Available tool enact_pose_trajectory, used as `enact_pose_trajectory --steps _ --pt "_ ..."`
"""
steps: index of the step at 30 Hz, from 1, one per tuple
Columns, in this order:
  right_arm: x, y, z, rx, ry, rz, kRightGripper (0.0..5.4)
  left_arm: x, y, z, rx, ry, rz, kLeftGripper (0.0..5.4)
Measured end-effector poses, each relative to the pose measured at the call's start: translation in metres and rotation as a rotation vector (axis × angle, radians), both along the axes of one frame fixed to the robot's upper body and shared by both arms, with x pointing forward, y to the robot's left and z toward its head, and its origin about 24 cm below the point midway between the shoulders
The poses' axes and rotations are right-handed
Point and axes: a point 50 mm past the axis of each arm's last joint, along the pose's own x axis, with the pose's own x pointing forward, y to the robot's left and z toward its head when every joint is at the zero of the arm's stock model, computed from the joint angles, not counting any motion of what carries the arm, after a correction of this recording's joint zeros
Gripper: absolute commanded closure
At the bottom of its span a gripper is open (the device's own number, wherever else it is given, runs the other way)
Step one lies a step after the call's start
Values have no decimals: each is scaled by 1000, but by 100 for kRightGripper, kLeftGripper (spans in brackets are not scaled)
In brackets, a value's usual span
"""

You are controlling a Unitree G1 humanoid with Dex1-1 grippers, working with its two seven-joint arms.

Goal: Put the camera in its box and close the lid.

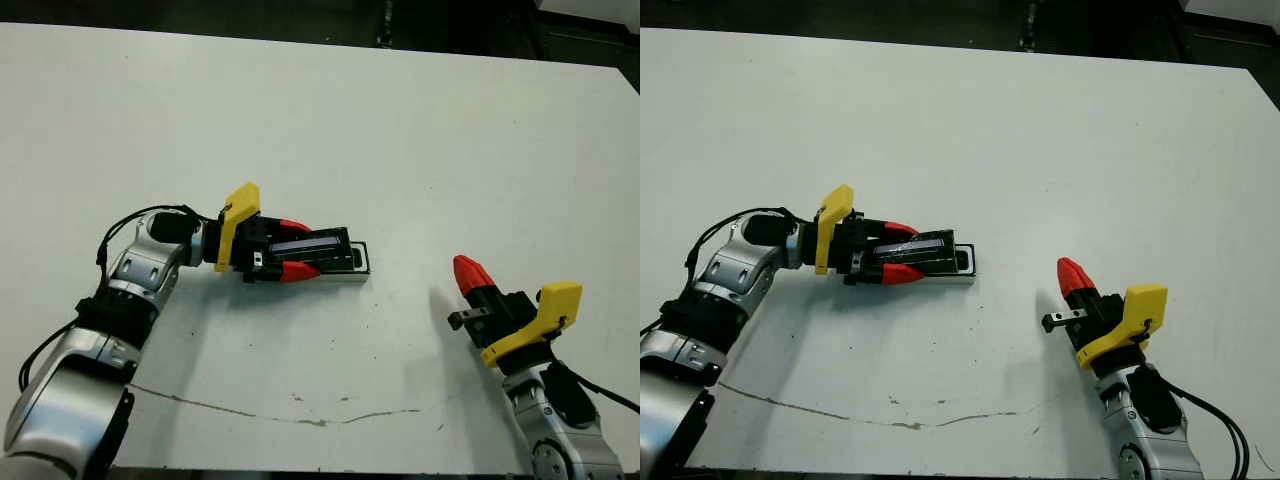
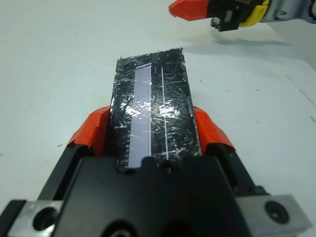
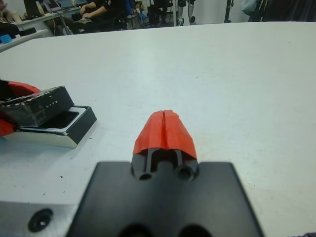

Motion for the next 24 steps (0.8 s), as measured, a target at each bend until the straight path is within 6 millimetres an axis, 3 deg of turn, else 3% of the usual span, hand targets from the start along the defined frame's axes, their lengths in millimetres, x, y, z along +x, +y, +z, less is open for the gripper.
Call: enact_pose_trajectory --steps 10,24 --pt "0 -1 0 3 0 -2 540 1 -15 -4 49 -83 53 229" --pt "-1 -1 1 13 -15 -2 540 12 -36 1 116 -112 -48 229"
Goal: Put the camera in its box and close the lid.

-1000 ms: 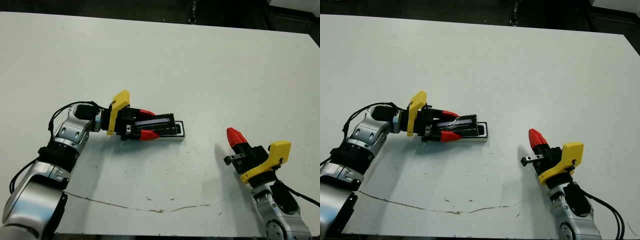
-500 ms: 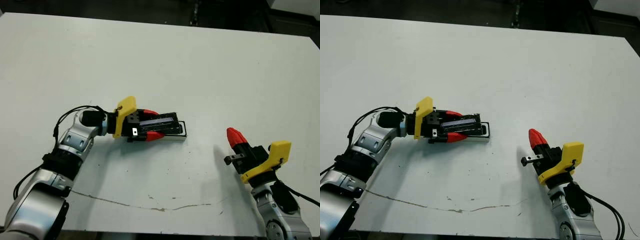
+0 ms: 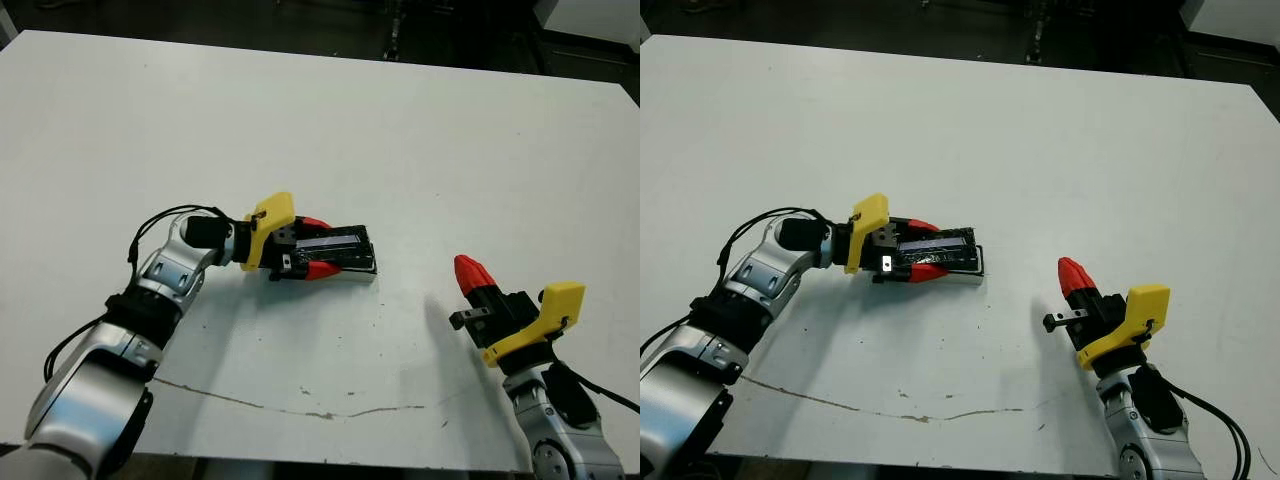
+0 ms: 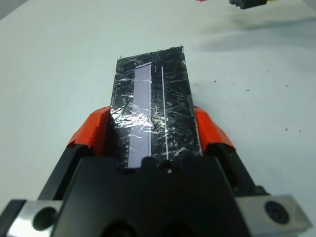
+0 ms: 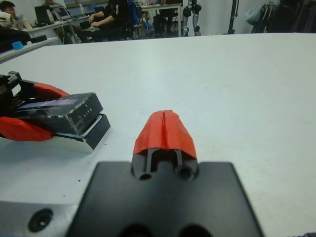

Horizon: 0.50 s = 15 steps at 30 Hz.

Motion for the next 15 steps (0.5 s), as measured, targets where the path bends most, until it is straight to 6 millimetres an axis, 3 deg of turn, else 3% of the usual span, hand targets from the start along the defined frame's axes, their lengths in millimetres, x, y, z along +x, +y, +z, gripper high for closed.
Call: enact_pose_trajectory --steps 15 --pt "-1 0 -1 0 4 -2 540 11 -7 0 59 90 -65 229"
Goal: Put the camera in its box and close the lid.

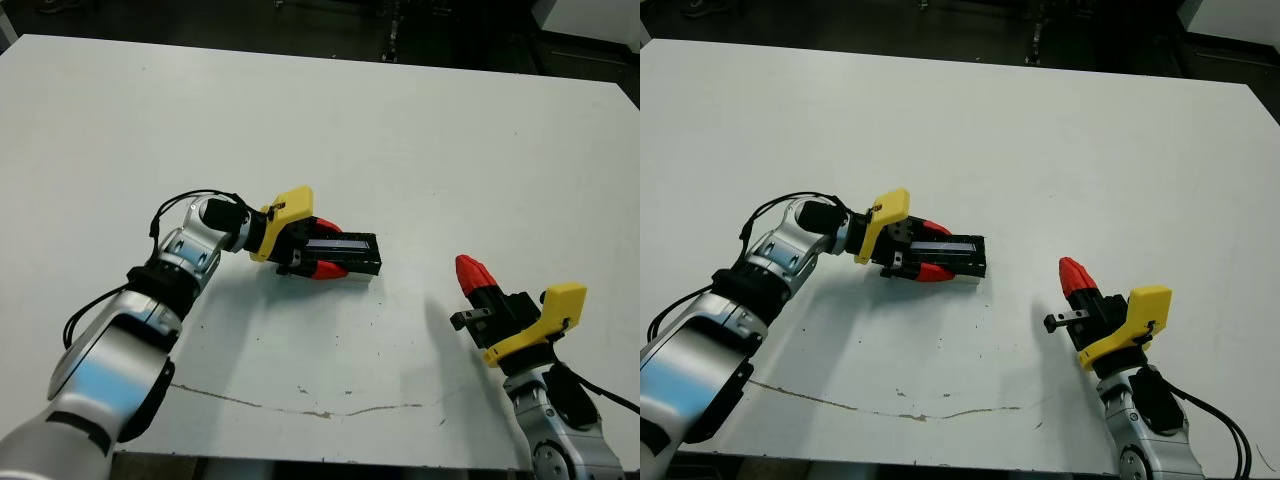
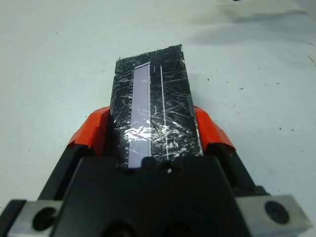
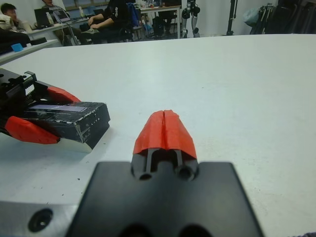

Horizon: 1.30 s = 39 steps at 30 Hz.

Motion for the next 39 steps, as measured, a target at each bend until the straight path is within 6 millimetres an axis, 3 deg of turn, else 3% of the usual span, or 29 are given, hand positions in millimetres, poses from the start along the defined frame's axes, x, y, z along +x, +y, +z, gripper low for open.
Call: enact_pose_trajectory --steps 9,25,39 --pt "0 0 0 4 0 3 540 0 1 -2 -13 2 3 229" --pt "0 0 0 2 1 -1 540 0 0 -2 0 -101 15 6" --pt "0 0 0 -2 0 0 540 0 2 -1 -3 -118 15 1"
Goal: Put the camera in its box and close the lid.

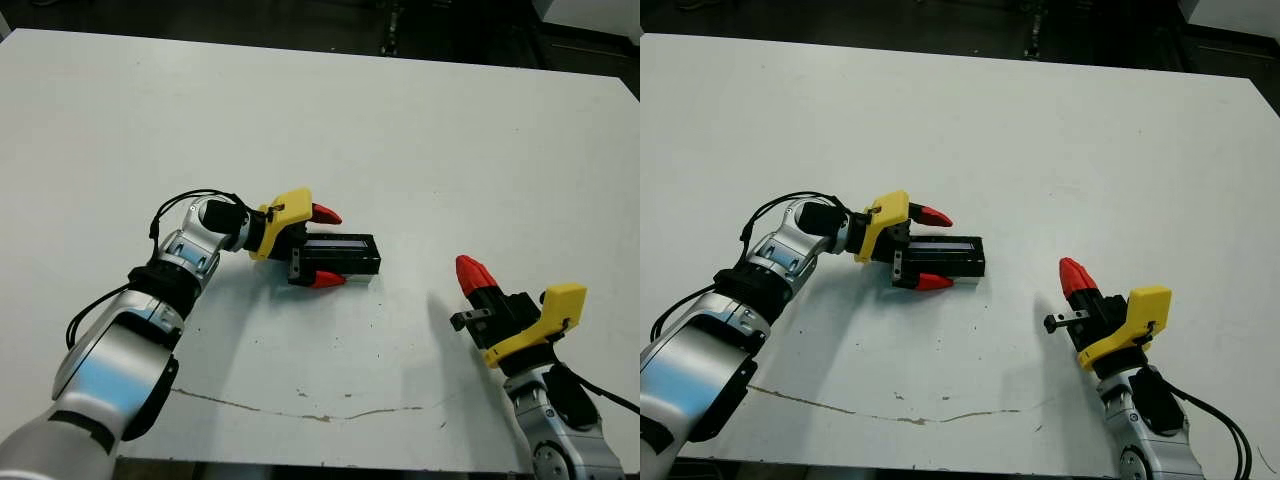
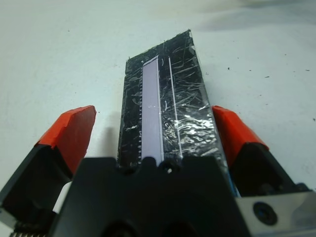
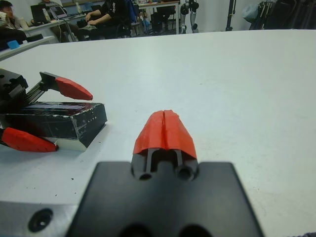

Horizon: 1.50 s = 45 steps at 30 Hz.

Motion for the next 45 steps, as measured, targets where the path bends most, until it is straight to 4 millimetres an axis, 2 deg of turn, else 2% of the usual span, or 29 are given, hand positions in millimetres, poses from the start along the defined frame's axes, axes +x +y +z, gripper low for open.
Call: enact_pose_trajectory --steps 6,16,21,26,32,37,45 --pt "0 0 0 -1 -1 -1 540 -3 4 3 8 16 15 1" --pt "1 1 0 5 6 6 540 -21 17 9 -24 15 22 1" --pt "1 1 0 5 7 6 540 -29 27 7 -32 58 60 1" --pt "1 1 0 -5 8 5 540 -38 41 14 -64 56 105 1" --pt "0 1 0 -4 9 4 540 -43 56 31 -89 -40 146 1" --pt "0 1 -1 -5 9 5 540 -45 61 41 -87 -104 177 1" --pt "0 1 0 -16 1 7 540 -49 71 37 -43 -120 220 1"
